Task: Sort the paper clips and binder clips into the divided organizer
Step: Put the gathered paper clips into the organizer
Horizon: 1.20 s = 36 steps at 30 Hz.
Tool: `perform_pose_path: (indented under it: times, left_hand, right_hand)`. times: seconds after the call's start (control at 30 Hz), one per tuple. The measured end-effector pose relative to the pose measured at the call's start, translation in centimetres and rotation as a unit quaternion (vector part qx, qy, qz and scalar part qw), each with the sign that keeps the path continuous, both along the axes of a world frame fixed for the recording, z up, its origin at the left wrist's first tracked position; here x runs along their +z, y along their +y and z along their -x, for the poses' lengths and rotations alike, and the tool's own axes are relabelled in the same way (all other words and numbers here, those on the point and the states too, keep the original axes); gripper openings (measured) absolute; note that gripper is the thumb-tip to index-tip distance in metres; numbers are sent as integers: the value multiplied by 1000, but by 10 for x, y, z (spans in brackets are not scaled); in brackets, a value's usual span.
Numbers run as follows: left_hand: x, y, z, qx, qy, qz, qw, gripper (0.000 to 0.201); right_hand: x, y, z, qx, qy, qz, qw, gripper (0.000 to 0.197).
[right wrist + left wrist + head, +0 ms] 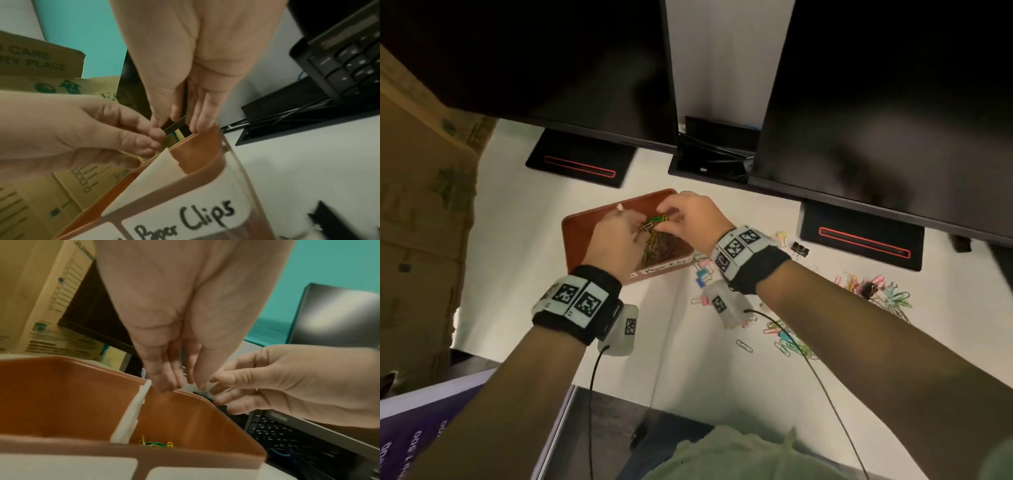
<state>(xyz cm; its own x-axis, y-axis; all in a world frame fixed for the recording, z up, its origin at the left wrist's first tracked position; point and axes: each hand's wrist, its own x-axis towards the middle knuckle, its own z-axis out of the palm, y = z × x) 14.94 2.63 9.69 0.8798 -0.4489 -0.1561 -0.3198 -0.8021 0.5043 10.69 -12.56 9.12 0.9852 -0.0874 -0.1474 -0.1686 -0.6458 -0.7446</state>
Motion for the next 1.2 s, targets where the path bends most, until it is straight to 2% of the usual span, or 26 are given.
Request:
perform_pose_path:
  times: [0.07,0.13,0.23,0.33,0.4,0.47,0.6,0.67,0.8,0.93,1.03,1.13,1.2]
  left_hand:
    - [5,-5,15,-28,-14,56,998,22]
    - [6,-17,35,-58,16,94,994,19]
    - [-10,-46,68,-147,59,102,982,18]
    - [-40,-76,95,-204,118,48,971,20]
    - [-60,-93,105,-220,135,-4,966,24]
    - [-75,-105,109,-220,130,-54,965,28]
    - [-96,-116,110,-245,78,-129,958,27]
    - [-102,-116,110,-252,77,-142,954,23]
    - [-106,-118,111,-238,92,-123,959,17]
    - [-102,-120,109,-266,102,-117,951,12]
    - [-92,-114,109,-283,135,-77,946,7]
    - [-77,-105,120,-304,182,-19,935,9]
    - [-74,-102,136,-335,188,-25,923,14]
  right_hand:
    - [-2,-16,21,-10,-46,-13,999,20]
    - [-9,-44,49,-29,-41,3,999,14]
    - [-27,-95,100,-71,46,65,994,15]
    - [-47,-133,148,-72,176,145,971,29]
    - [-57,-144,168,-58,222,142,963,34]
    - [-62,-145,176,-42,229,128,964,35]
    - [-71,-142,177,-11,225,150,963,50]
    - [-76,-141,178,-1,224,158,962,42]
    - [-79,-142,185,-8,225,141,964,17]
    - [-77,-145,190,-5,223,122,967,22]
    - [-75,-144,195,25,221,169,960,29]
    - [-77,-142,201,20,213,181,960,24]
    - [-77,-142,201,14,211,171,962,19]
